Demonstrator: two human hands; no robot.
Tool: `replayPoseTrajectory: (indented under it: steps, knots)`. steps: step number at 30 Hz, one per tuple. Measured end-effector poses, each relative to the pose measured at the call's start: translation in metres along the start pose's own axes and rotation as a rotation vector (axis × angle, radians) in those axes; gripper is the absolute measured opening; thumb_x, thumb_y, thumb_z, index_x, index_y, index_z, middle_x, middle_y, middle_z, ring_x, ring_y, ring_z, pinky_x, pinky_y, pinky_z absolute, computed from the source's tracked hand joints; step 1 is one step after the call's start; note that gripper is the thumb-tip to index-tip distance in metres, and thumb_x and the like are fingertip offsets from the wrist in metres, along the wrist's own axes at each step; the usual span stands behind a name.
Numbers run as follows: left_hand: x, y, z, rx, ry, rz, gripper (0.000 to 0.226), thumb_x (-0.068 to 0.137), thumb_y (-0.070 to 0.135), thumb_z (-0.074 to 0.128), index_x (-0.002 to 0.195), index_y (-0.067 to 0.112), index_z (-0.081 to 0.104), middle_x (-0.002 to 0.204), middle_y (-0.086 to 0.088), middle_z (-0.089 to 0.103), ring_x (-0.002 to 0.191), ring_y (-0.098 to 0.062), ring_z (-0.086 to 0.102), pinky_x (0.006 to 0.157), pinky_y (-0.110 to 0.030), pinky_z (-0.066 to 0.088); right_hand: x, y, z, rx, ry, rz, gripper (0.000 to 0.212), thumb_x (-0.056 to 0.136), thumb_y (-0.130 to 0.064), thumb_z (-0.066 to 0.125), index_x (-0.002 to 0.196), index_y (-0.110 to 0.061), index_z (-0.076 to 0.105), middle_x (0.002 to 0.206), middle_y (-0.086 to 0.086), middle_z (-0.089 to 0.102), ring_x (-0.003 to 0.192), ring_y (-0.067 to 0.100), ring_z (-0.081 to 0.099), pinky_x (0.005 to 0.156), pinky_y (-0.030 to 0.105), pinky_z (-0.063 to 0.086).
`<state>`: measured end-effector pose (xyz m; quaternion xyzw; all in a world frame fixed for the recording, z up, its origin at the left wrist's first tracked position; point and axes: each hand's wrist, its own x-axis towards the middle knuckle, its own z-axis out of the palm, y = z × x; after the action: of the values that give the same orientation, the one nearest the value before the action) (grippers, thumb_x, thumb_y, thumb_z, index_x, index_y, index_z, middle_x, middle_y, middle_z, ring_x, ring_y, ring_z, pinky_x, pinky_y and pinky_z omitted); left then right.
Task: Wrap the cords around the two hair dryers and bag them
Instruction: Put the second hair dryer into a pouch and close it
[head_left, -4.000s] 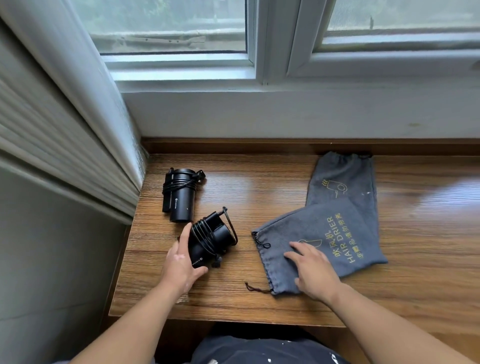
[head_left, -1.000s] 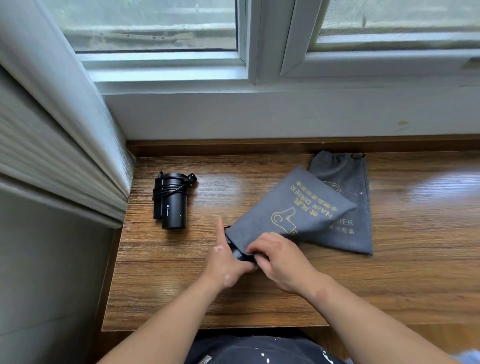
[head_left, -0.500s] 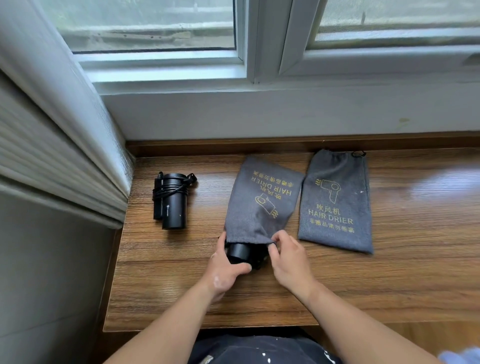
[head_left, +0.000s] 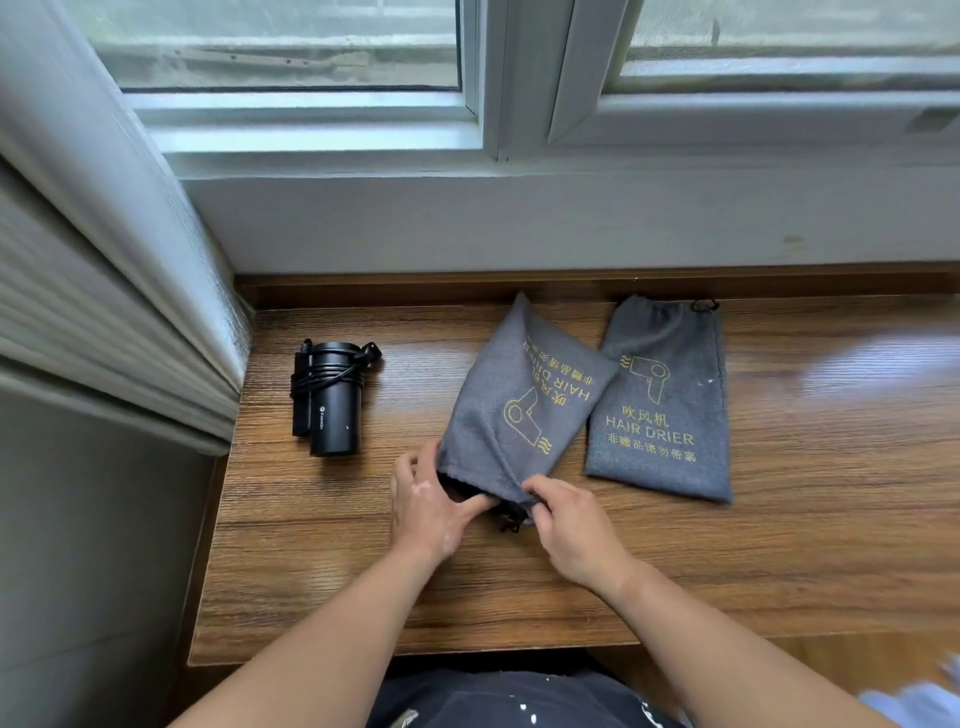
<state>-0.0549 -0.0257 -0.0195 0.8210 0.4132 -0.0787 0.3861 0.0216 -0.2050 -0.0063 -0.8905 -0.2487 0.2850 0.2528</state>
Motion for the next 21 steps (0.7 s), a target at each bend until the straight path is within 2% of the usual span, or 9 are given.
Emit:
replayPoseTrajectory:
  steps: [2, 3, 5, 7, 9, 11, 15, 18, 21]
  knots:
    - [0.007, -0.002, -0.001, 0.022, -0.082, 0.046, 0.114, 0.058, 0.057, 0.093, 0.154, 0.033, 0.036, 0.152, 0.002, 0.04, 0.142, -0.023, 0.039, 0.12, -0.037, 0.035, 0.001, 0.005, 0.0, 0.026, 0.049, 0.059, 0.017, 0.096, -0.018, 0.055, 0.111, -0.022, 0.061, 0.103, 0.004, 0.066, 0.1, 0.027, 0.062, 0.087, 0.036, 0.047]
    - [0.012, -0.005, -0.002, -0.01, -0.14, 0.063, 0.118, 0.056, 0.055, 0.094, 0.156, 0.034, 0.034, 0.153, 0.004, 0.045, 0.142, -0.021, 0.043, 0.12, -0.036, 0.036, 0.001, 0.006, 0.002, 0.046, 0.073, 0.095, 0.014, 0.094, -0.022, 0.059, 0.108, -0.022, 0.059, 0.102, 0.003, 0.064, 0.099, 0.027, 0.062, 0.087, 0.037, 0.048]
    - [0.022, -0.012, -0.003, -0.076, -0.236, 0.071, 0.117, 0.059, 0.037, 0.099, 0.156, 0.031, 0.036, 0.147, 0.002, 0.058, 0.136, -0.019, 0.054, 0.115, -0.029, 0.04, 0.001, 0.005, 0.008, 0.081, 0.095, 0.208, 0.024, 0.088, -0.038, 0.067, 0.103, -0.024, 0.052, 0.102, -0.001, 0.062, 0.097, 0.024, 0.063, 0.088, 0.037, 0.049]
    - [0.024, -0.014, -0.008, 0.022, -0.24, 0.074, 0.098, 0.07, 0.021, 0.095, 0.154, 0.026, 0.044, 0.139, -0.002, 0.067, 0.129, -0.024, 0.06, 0.103, -0.023, 0.041, 0.001, 0.002, 0.016, 0.095, 0.057, 0.362, 0.046, 0.08, -0.056, 0.07, 0.107, -0.025, 0.048, 0.107, 0.0, 0.067, 0.101, 0.026, 0.065, 0.088, 0.037, 0.05]
    - [0.023, -0.015, -0.01, 0.152, -0.21, 0.106, 0.069, 0.084, 0.021, 0.085, 0.146, 0.023, 0.055, 0.132, -0.007, 0.071, 0.125, -0.031, 0.063, 0.096, -0.024, 0.041, 0.003, 0.0, 0.026, 0.114, -0.017, 0.463, 0.064, 0.076, -0.063, 0.072, 0.118, -0.021, 0.047, 0.112, 0.004, 0.071, 0.109, 0.031, 0.066, 0.088, 0.037, 0.05]
    - [0.021, -0.016, -0.008, 0.194, -0.193, 0.094, 0.046, 0.094, 0.02, 0.074, 0.139, 0.019, 0.063, 0.126, -0.01, 0.073, 0.119, -0.032, 0.065, 0.095, -0.025, 0.043, 0.006, -0.003, 0.034, 0.169, -0.016, 0.503, 0.062, 0.078, -0.055, 0.075, 0.122, -0.018, 0.05, 0.113, 0.008, 0.072, 0.112, 0.034, 0.066, 0.089, 0.037, 0.051]
    - [0.016, -0.022, -0.004, 0.289, -0.194, 0.081, 0.028, 0.103, 0.025, 0.061, 0.126, 0.013, 0.07, 0.115, -0.012, 0.074, 0.108, -0.03, 0.068, 0.089, -0.027, 0.046, 0.012, -0.001, 0.038, 0.183, 0.047, 0.545, 0.019, 0.085, -0.022, 0.069, 0.104, -0.018, 0.069, 0.107, 0.01, 0.075, 0.109, 0.035, 0.066, 0.085, 0.033, 0.049]
    - [0.013, -0.033, -0.013, 0.187, -0.223, 0.116, 0.02, 0.1, 0.028, 0.066, 0.105, 0.012, 0.075, 0.098, -0.008, 0.077, 0.095, -0.028, 0.069, 0.082, -0.03, 0.047, 0.011, 0.01, 0.03, 0.156, 0.025, 0.521, 0.022, 0.083, -0.012, 0.063, 0.097, -0.021, 0.077, 0.101, 0.007, 0.078, 0.106, 0.033, 0.069, 0.086, 0.03, 0.05]
    - [0.012, -0.043, -0.036, 0.007, -0.212, 0.079, 0.008, 0.092, 0.032, 0.078, 0.088, 0.026, 0.074, 0.083, 0.009, 0.073, 0.078, -0.009, 0.065, 0.072, -0.024, 0.046, 0.006, 0.022, 0.016, 0.05, -0.028, 0.425, 0.025, 0.085, -0.009, 0.061, 0.101, -0.019, 0.077, 0.103, 0.008, 0.078, 0.106, 0.033, 0.068, 0.089, 0.032, 0.05]
